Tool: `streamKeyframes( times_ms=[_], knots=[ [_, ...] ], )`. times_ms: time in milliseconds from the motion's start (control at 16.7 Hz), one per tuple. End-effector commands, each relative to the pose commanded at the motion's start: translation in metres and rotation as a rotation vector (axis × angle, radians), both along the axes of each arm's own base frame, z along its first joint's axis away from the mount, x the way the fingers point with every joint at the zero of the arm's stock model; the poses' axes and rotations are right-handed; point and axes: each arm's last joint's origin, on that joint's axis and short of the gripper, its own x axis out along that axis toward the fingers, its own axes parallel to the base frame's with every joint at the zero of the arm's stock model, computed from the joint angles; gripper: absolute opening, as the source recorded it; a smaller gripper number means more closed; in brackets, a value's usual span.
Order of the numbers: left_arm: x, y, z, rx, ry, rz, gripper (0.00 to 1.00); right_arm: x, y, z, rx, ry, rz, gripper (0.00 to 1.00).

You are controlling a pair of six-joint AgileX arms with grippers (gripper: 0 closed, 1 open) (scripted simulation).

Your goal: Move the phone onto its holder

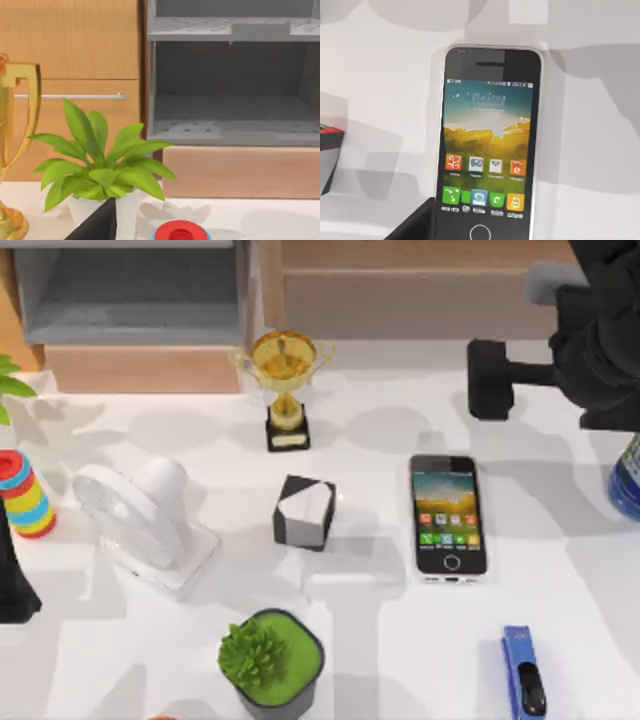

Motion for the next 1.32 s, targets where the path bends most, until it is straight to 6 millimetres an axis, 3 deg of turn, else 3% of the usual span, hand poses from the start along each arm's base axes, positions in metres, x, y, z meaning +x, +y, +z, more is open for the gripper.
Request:
streamKeyframes(
  times_ms=[240,480,960,1320],
  knots=[
    [0.000,0.000,0.000,0.000,0.000,0.000,1.00,0.042,0.046,-0.041,-0.064,0.204,-0.015,1.00],
    [0.000,0.000,0.000,0.000,0.000,0.000,1.00,0.056,0.069,-0.075,-0.130,0.341,-0.035,1.00],
    [0.000,0.000,0.000,0.000,0.000,0.000,1.00,0.058,0.070,-0.087,-0.145,0.368,-0.041,1.00],
    [0.000,0.000,0.000,0.000,0.000,0.000,1.00,0.060,0.072,-0.149,-0.141,0.360,-0.040,1.00]
  ],
)
